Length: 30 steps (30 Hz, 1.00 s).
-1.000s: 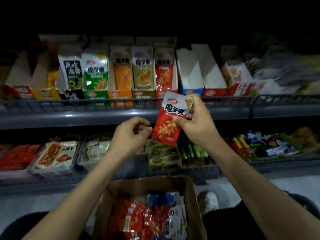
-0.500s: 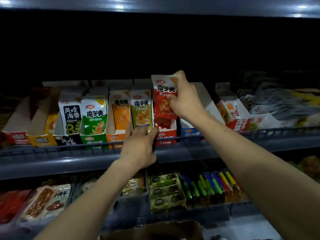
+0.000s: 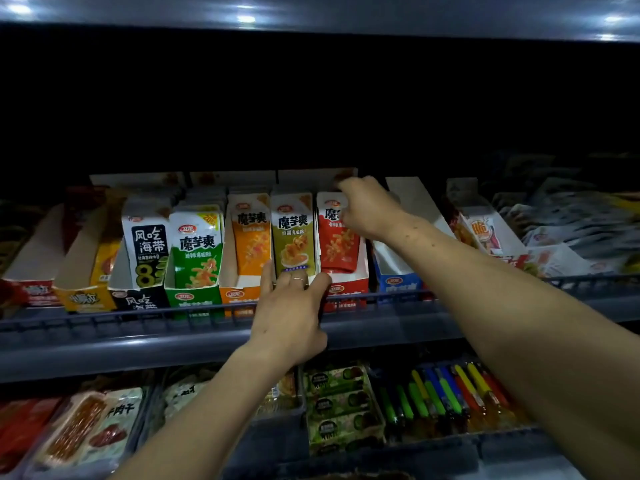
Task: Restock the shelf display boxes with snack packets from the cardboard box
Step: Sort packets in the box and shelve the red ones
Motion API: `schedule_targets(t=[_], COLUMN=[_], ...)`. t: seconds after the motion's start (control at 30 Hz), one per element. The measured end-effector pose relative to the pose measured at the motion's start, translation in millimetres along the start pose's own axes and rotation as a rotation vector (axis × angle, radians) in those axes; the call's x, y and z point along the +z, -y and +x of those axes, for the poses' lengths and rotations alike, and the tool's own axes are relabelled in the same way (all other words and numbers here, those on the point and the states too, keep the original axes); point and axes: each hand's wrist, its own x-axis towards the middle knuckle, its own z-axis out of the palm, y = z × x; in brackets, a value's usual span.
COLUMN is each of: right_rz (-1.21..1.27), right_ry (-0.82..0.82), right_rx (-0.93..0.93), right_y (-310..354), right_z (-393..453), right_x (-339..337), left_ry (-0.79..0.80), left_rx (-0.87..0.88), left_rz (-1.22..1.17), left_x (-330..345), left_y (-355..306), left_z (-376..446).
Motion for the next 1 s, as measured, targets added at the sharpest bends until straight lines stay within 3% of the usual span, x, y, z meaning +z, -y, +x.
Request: schedule_targets(t=[0.17, 0.5, 0.63, 0.87, 1.0], right_rz=[-0.429, -0.587, -0.529, -0.1, 0.093], right_ry=[0.121, -0.075, -0.07, 0.066, -0.002], right_rx=[-0.062, -0.161, -0.139, -0.054, -0.027], right_y=[3.3, 6.8, 6.1, 0.1, -2.2], right_z=[1.1, -3.9, -9.5, -25.9, -60.2], right_x=[8.7, 21.9, 25.4, 16.0, 1.7], left_ry=[-0.005, 0.025, 0.03, 0.089, 0.149], left_rx=[-0.006, -0.002, -0.005, -0.015, -0.006], left_rz=[-0.013, 0.009, 0.01, 0.019, -0.011], left_x=[-0.9, -1.1, -1.2, -6.9, -13.8], left_y=[-1.2, -1.3, -1.6, -2.4, 1.9], left_z=[0.9, 1.2, 1.8, 1.9, 2.3])
